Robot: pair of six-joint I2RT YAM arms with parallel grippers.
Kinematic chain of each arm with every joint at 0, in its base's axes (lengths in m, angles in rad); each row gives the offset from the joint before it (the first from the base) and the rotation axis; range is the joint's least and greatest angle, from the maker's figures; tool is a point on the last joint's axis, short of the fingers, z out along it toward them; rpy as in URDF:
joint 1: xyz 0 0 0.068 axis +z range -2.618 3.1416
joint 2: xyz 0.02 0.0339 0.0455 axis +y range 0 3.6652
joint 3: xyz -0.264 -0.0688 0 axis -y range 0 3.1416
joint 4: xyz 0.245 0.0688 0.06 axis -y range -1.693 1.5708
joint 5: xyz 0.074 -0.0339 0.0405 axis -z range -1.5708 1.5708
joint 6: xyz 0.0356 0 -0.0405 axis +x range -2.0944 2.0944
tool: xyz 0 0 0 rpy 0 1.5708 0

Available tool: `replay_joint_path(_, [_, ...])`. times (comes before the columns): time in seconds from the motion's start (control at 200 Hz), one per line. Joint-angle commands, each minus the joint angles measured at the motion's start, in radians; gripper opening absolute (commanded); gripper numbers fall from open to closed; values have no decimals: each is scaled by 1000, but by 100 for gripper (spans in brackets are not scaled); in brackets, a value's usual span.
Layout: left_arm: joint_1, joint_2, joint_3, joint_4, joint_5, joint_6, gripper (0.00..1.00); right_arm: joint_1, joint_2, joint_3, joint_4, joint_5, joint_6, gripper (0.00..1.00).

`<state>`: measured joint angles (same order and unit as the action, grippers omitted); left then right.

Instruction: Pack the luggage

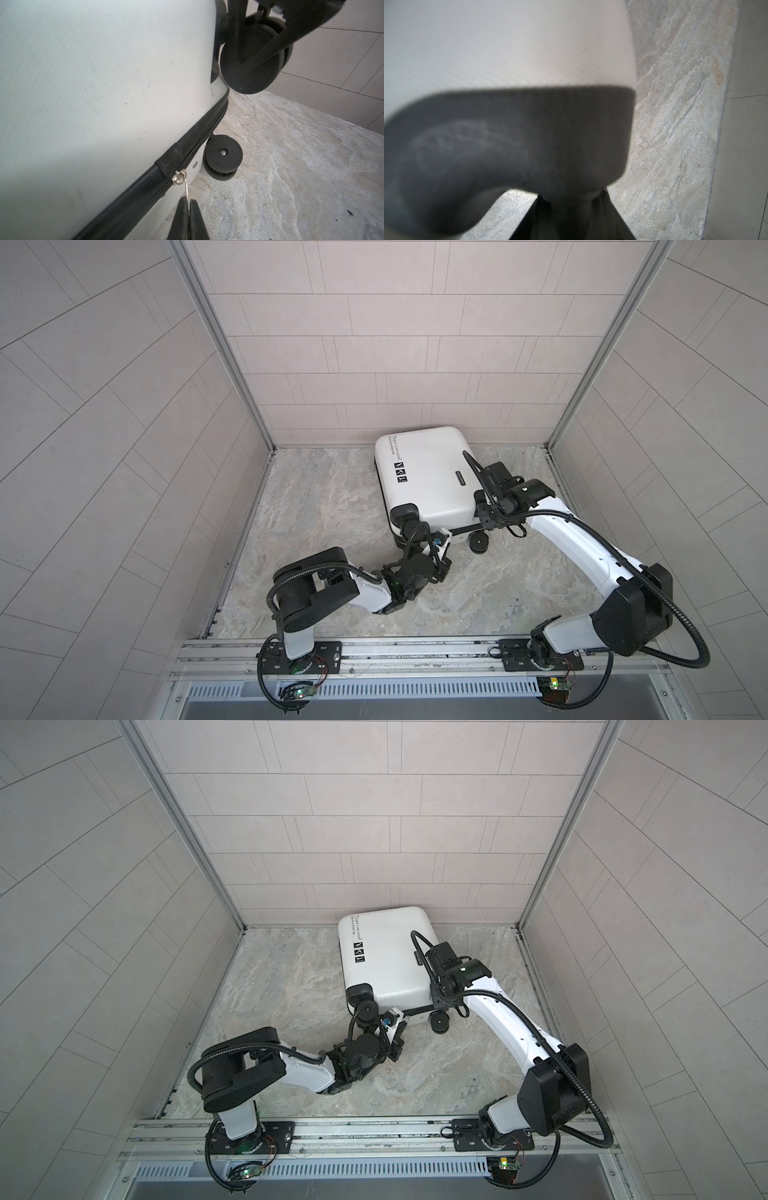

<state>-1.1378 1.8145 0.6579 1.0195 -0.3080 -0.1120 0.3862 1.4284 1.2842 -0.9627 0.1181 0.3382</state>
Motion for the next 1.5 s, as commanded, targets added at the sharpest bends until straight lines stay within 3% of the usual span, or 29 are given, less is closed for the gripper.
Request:
replay_joint_path(0.0, [-71,20,47,54,188,-6,0,45,-28,-3,90,-118,5,0])
replay_joint_path(0.876, [-80,110,110,149,182,-72,0,43,-16,10,74,-116,-20,0])
replay_joint_path(1.491, [-117,254,302,148,135,-75,0,44,-50,-39,89,-153,7,0])
